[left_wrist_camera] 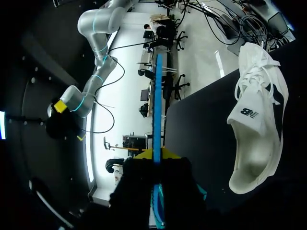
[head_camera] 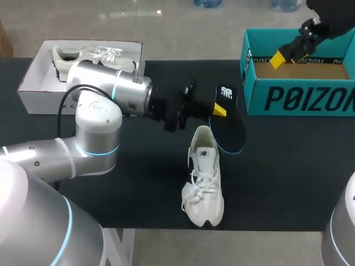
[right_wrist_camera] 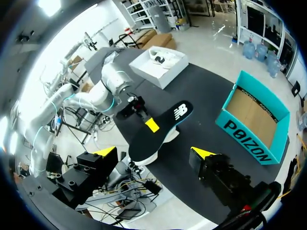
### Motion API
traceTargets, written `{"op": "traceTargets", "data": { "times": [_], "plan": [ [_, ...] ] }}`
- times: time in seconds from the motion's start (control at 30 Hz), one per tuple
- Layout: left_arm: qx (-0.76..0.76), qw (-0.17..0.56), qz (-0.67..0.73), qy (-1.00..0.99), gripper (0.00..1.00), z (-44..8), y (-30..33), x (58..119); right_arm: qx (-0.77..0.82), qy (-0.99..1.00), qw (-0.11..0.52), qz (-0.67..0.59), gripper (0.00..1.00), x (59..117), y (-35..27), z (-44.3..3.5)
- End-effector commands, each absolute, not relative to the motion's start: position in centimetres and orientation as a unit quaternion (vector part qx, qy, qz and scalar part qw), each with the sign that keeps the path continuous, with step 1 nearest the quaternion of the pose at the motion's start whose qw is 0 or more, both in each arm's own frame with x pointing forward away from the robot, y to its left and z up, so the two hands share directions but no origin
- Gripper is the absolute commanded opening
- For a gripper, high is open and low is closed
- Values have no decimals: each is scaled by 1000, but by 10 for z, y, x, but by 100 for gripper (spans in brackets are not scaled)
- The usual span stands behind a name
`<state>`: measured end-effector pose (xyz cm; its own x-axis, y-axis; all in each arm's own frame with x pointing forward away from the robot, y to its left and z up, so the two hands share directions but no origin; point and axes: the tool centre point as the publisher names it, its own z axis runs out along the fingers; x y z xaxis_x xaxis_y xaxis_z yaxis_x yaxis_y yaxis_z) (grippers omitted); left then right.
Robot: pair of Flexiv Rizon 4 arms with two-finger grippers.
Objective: Take the shoe out of the shoebox, open the shoe tongue, remove and reinsert the insole, then place the shoe into the shoebox
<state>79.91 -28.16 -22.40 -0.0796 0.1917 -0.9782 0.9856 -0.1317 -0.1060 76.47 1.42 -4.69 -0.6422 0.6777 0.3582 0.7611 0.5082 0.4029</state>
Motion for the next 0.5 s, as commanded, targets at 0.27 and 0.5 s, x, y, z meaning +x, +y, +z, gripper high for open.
{"op": "traceTargets", "data": {
  "times": [0.27, 0.5],
  "plan": [
    [549, 399, -486, 551, 0, -229, -287, 798, -447, -856, 58, -255, 100, 761, 16, -35],
    [549, 399, -486, 551, 0, -229, -287, 798, -447, -856, 58, -255, 100, 761, 16, -35]
  ]
}}
